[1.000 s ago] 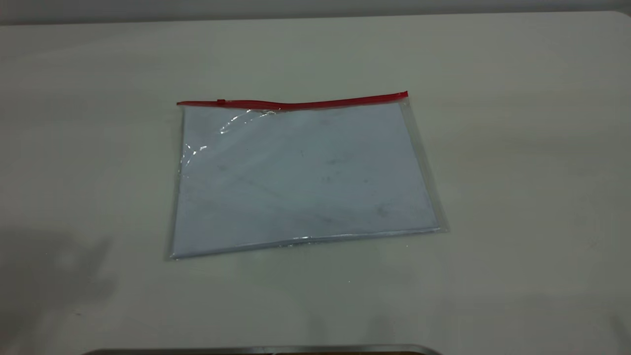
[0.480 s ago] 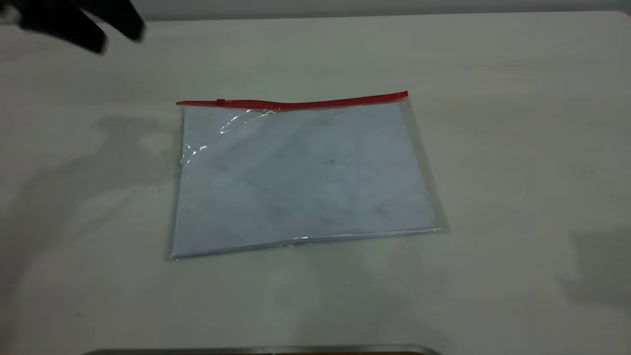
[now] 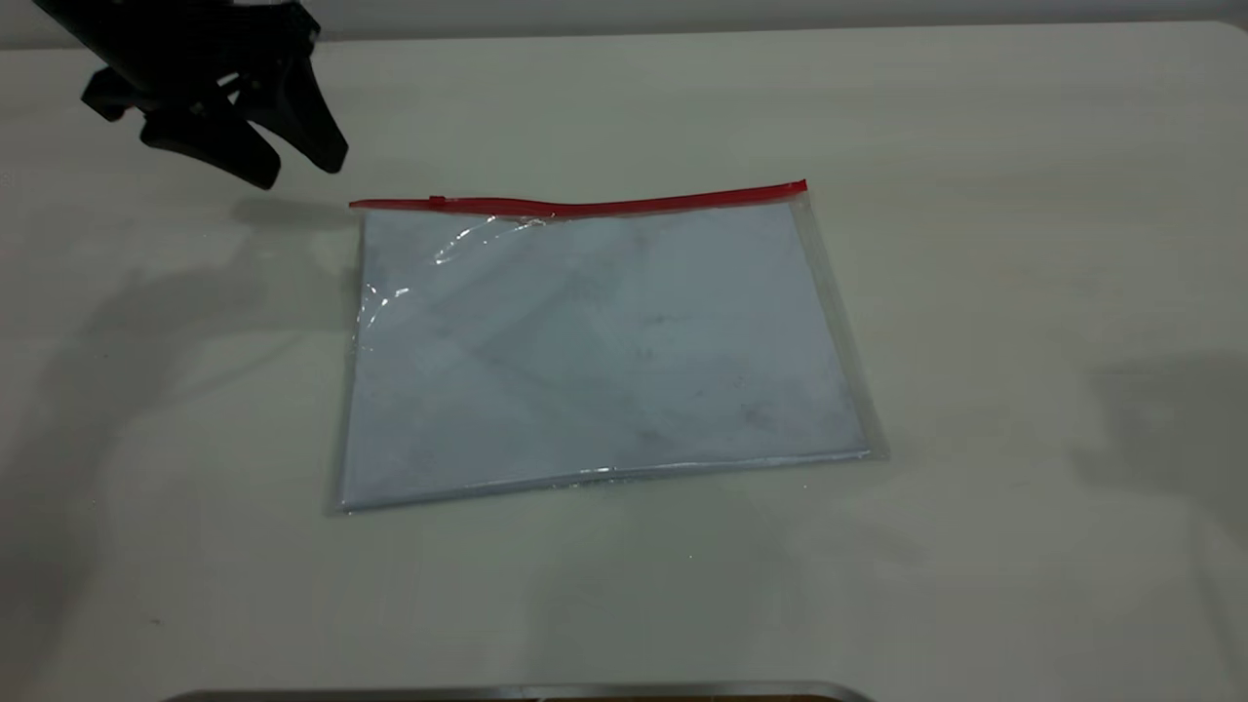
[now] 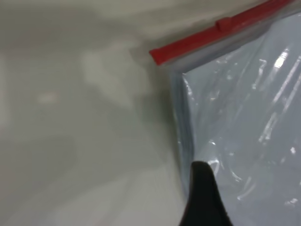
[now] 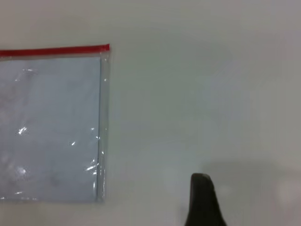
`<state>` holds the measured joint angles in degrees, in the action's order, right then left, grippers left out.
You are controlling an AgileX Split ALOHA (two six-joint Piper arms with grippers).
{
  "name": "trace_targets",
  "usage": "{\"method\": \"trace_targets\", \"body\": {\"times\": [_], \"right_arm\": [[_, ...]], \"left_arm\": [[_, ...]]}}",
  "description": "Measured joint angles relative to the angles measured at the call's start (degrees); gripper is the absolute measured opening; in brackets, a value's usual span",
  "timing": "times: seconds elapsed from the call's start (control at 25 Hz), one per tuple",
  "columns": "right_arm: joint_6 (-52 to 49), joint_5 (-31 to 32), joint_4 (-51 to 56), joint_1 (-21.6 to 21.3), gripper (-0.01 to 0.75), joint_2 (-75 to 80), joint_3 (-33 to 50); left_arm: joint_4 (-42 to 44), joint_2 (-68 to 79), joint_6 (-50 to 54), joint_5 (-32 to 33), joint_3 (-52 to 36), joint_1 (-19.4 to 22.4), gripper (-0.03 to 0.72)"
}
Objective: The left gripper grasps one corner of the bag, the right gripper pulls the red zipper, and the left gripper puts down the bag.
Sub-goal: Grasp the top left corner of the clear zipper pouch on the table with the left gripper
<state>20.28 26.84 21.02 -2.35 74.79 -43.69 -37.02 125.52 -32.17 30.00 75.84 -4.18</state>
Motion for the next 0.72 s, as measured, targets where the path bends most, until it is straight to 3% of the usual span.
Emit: {"method": "trace_targets", "body": {"times": [0.4,0.72], "right_arm": [[5.8,-0.6,4.9,0.0,0.551,8.5,-1.8],[11.9,-0.8,10.8,0.0,0.551,8.6,-1.9]], "left_arm": [[-0.4,8.1,-2.2,-5.3,0.3,0.0,0.569],[-7.1,12.1,-6.2,-8.4,1.3,0.0,0.569]]}}
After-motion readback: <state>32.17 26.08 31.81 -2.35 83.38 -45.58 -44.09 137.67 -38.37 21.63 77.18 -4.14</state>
